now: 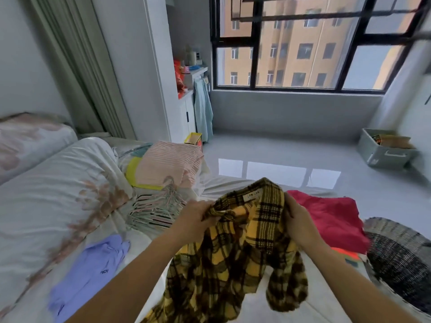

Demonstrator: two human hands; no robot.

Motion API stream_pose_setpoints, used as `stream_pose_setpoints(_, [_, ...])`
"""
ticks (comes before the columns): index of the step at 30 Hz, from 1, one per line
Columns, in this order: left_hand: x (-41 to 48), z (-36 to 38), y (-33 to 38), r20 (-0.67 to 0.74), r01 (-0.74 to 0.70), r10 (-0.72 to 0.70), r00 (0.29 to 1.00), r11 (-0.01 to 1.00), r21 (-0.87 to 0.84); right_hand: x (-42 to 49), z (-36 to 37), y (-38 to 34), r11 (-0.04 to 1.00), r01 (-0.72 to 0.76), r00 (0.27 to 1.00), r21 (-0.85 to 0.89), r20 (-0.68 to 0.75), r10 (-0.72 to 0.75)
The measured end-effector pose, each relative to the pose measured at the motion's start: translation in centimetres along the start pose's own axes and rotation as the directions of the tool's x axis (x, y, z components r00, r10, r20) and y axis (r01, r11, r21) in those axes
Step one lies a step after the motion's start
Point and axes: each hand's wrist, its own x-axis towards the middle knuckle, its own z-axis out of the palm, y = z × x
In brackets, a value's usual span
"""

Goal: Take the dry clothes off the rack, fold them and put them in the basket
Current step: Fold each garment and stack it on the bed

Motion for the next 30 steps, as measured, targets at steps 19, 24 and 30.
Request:
stream_pose_setpoints(19, [1.1,-6.1,8.7,-0.113,0.065,-0.053,0.992,0.992,0.106,-1.0,-13.7,-1.2,0.963,-0.065,0.861,-0.262,0.473,0.187])
stream_pose_setpoints(24, [0.4,-7.2,11.3,-0.033,0.135,-0.131,0.991,0.976,0.170,-0.7,-14.9,-0.4,0.925,0.195,0.974,-0.325,0.176,-0.144])
stream_pose_setpoints(30, [-1.0,-10.0,10.4,0.021,0.212,-0.227,0.974,0.934,0.286,-1.6,-15.8,-0.5,0.921,0.190,0.980,-0.340,0.015,-0.197])
